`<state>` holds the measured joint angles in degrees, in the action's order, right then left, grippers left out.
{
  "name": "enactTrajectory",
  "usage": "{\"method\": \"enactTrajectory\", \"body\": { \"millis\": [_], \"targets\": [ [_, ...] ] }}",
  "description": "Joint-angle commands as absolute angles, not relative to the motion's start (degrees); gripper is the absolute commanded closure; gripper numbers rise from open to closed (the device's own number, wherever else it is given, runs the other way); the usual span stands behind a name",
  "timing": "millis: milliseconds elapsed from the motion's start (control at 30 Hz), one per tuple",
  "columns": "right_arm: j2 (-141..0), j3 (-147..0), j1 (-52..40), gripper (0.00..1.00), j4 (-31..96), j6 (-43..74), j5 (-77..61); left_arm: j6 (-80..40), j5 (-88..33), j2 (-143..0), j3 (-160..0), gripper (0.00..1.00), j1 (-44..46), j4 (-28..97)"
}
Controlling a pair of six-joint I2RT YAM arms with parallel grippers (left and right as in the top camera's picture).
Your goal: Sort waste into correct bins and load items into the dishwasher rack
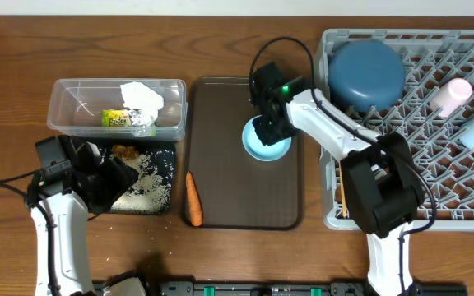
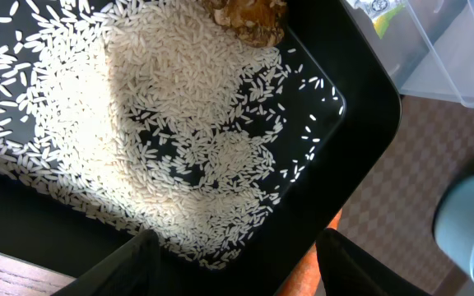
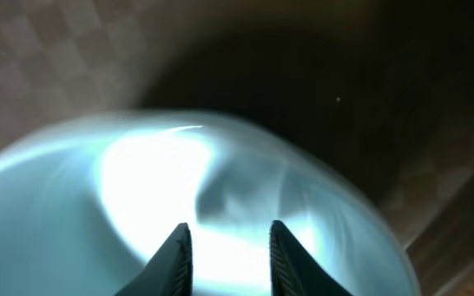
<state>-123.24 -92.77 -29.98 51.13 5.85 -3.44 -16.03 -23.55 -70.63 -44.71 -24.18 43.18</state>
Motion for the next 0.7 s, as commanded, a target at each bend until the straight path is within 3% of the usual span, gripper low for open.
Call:
{"method": "enactTrajectory", "body": {
  "millis": [0,200,667],
  "targets": [
    [-123.55,-92.44,-30.46,0.78,51.16,6.20,-3.68,-15.03,-22.83,-70.72,-44.91,0.38,-24.47,43.22],
    [-122.61,-93.36,-30.44,0.78,53.04,6.22,-3.70,-15.03,-22.83,-70.72,-44.91,0.38,-24.47,43.24],
    [-111.02,-94.91,-28.64,0.62,52.42,6.17,3.25,-15.03,-22.83,-70.72,-44.91,0.37,-24.47,43.24]
  ]
}}
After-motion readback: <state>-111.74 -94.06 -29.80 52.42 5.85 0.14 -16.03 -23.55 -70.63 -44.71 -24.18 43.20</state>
